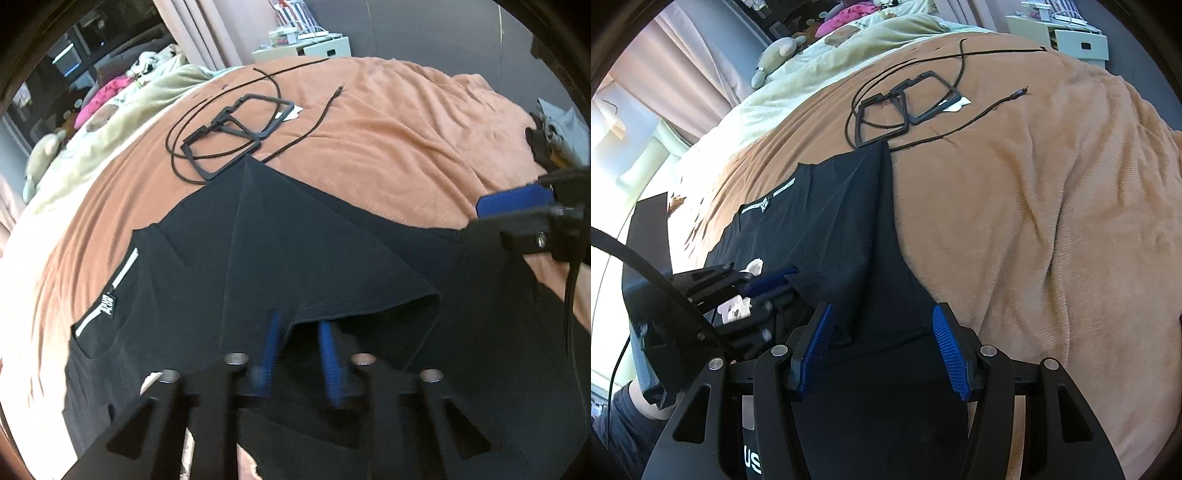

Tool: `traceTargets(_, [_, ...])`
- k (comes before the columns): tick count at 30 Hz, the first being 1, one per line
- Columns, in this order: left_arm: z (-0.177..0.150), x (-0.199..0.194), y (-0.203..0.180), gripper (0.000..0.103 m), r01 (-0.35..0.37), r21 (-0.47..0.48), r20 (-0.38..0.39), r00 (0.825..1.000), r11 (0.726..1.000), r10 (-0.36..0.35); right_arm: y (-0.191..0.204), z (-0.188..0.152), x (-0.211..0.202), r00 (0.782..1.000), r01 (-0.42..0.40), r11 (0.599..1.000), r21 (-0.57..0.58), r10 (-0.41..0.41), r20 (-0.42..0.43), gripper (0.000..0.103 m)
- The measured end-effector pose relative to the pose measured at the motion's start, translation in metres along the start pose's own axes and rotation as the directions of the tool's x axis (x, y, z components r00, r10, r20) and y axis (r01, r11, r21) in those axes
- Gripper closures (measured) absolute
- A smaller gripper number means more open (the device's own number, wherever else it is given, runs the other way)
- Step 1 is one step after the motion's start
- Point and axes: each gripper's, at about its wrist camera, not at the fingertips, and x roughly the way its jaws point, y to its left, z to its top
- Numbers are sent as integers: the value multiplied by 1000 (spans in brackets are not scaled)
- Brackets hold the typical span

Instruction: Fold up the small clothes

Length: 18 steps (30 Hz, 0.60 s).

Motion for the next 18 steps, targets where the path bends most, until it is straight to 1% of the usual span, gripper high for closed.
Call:
traceTargets(1, [0, 1, 0, 99, 1, -1, -1, 1000, 1000, -1, 0, 0, 1, 1000, -2, 1000, -1, 2, -3, 49])
traceTargets(2, [-1, 0, 0, 100, 6, 3, 1, 1000, 1000, -6, 0, 0, 3, 1000, -3, 1000, -1, 3, -7, 49])
traceTargets(4, [-3, -2, 1, 101, 13, 10, 10, 1000, 1000, -13, -2, -1, 6, 1000, -1, 1000, 1, 1, -15, 51])
traceTargets(7, [-5, -10, 10, 101, 13, -10, 26, 1000, 1000, -13, -4, -1, 15, 999, 14, 1000, 7, -14, -35, 54])
traceTargets(10, [-4, -20, 27, 101, -8, -40, 46, 999, 999, 10, -6, -1, 20, 999, 25, 1000, 11, -25, -46, 55])
traceTargets(14, [-3, -35, 62, 101, -29, -122, 74, 996, 992, 38, -3, 0, 21, 998, 43, 999, -4, -44, -56, 55])
traceTargets(18, [-4, -39, 90, 101, -61, -200, 76, 994, 978, 78, 0, -1, 24, 996, 67, 998, -14, -68, -65, 58])
